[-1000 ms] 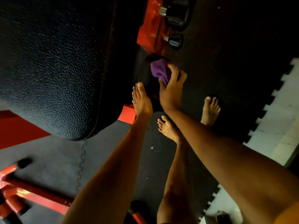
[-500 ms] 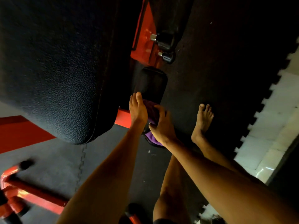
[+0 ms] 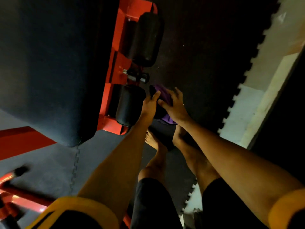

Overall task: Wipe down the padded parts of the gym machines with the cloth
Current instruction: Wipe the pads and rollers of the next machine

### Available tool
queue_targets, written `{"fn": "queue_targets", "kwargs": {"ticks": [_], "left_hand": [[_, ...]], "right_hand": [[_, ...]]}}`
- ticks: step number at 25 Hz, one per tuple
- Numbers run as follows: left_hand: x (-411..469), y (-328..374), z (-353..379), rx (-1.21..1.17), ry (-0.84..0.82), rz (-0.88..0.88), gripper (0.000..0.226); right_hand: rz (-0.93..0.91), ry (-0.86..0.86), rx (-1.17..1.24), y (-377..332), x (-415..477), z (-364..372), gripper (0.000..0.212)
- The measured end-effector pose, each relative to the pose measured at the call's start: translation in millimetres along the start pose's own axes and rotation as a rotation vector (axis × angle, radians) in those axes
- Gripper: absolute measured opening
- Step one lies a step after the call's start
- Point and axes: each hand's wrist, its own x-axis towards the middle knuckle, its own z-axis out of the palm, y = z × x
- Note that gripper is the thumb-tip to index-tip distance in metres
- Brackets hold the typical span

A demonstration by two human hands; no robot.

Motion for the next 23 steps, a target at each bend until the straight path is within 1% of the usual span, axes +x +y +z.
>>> {"fn": "queue_targets", "kwargs": {"ticks": [2,3,4,5,8,10,11,12,15,17,18,20,21,23], "left_hand": [[-3.5,27.2,16.1,0.001,-0.044,-0.033,0.032],[-3.2,41.0,23.2,-0.011,-0.046,-0.034,0.026],[-0.9,53.5,29.2,-0.024,-0.037,-0.022,0.02],[2.0,64.3,33.6,-0.042,-0.034,-0.007,0.019],[13.7,87.2,40.5,-0.107,-0.065,-0.029,0.035],[22.4,97.0,43.1,-0.116,-0.177,-0.11,0.055],[26.8,101.5,43.3,-0.124,-0.226,-0.148,0.065],[32.2,106.1,44.5,-0.138,-0.258,-0.174,0.069],[54.2,126.0,48.3,-0.079,-0.29,-0.209,0.068],[73.7,136.8,49.4,-0.07,-0.218,-0.214,0.072],[83.2,143.1,49.8,-0.065,-0.143,-0.198,0.069],[107.3,150.6,47.9,-0.002,0.039,-0.105,0.058],[120.5,151.9,45.3,0.029,0.103,-0.049,0.053],[144.2,154.6,41.7,0.026,0.152,0.037,0.045]], "right_hand": [[0.053,0.027,-0.107,-16.1,4.6,-23.1,0.071],[0.058,0.072,-0.171,-23.4,7.8,-31.6,0.073],[0.048,0.112,-0.193,-27.8,13.1,-37.9,0.075],[0.016,0.124,-0.15,-33.8,17.1,-44.5,0.078],[-0.039,0.026,0.164,-43.9,36.3,-60.5,0.092],[0.002,-0.047,0.208,-52.5,50.4,-72.5,0.094],[0.034,-0.058,0.198,-56.7,58.1,-77.8,0.09],[0.071,-0.048,0.184,-58.1,66.5,-81.3,0.085],[0.172,0.061,0.143,-63.5,89.4,-85.8,0.068],[0.198,0.101,0.199,-71.6,107.1,-85.0,0.059],[0.204,0.119,0.246,-75.0,117.1,-83.2,0.056],[0.22,0.154,0.305,-82.2,138.1,-77.4,0.052],[0.225,0.159,0.312,-86.8,148.4,-73.9,0.053],[0.227,0.166,0.338,-95.3,167.2,-67.2,0.058]]}}
